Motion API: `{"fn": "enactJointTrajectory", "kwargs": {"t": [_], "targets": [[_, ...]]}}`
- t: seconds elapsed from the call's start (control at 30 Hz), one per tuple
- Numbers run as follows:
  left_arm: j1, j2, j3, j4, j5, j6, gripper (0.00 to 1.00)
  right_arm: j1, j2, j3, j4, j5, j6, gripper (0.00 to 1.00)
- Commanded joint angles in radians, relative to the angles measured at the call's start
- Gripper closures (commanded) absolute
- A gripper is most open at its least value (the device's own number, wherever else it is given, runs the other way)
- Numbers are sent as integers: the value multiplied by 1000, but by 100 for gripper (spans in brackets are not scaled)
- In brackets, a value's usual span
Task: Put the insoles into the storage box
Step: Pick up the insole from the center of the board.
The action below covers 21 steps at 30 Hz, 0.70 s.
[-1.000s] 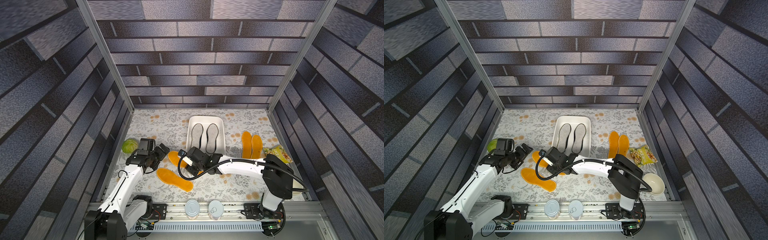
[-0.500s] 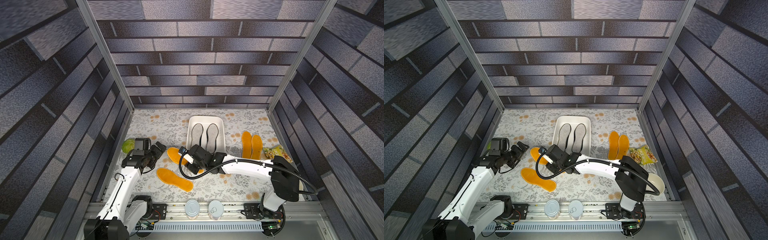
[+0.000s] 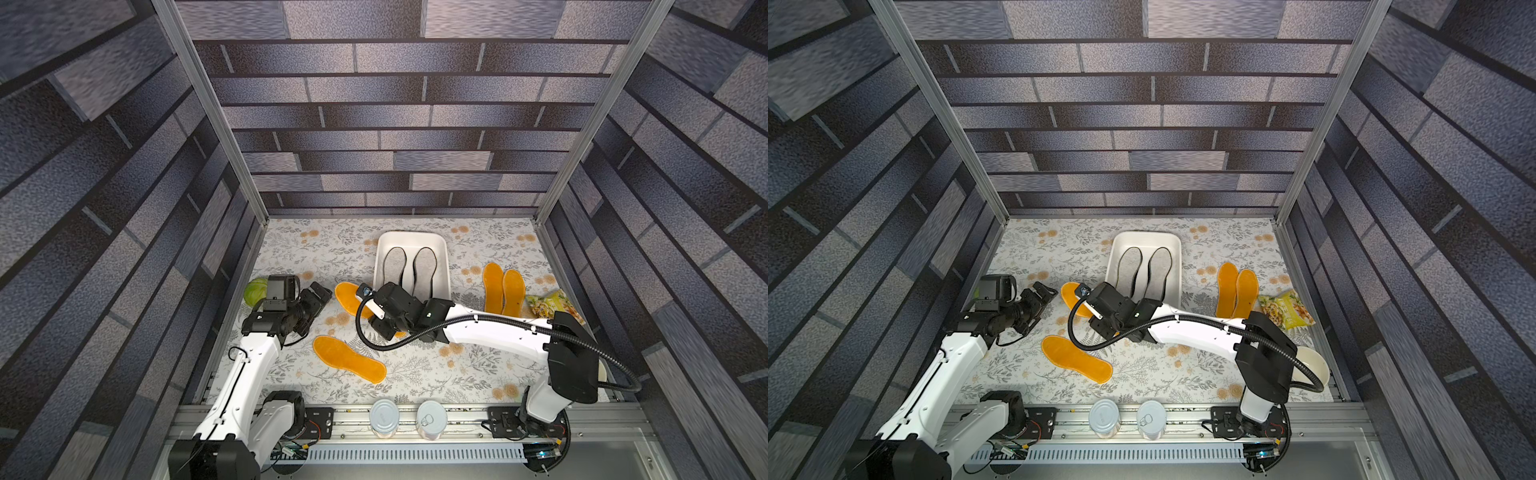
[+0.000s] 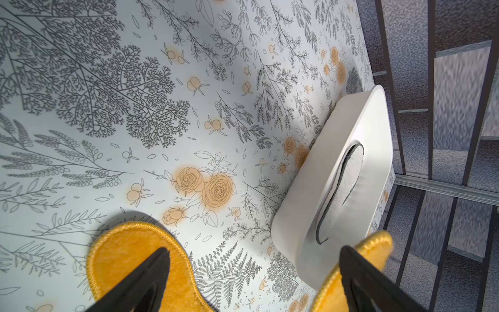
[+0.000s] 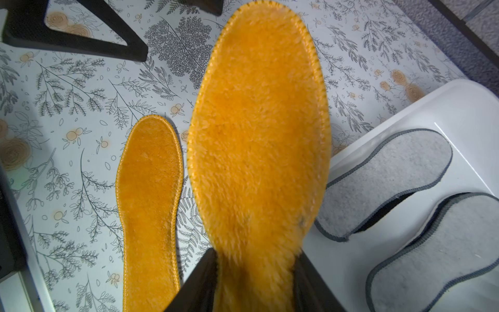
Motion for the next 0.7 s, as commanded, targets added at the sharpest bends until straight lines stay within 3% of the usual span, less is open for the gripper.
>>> {"fn": "enactJointTrajectory", "kwargs": {"t": [0.0,0.67], "targets": [[9,-12,18,11,13,18,0,6,27,49,-62,66,21,54],[12,16,15,28,33,16,0,-106,83,140,-159,197,183,55]]}}
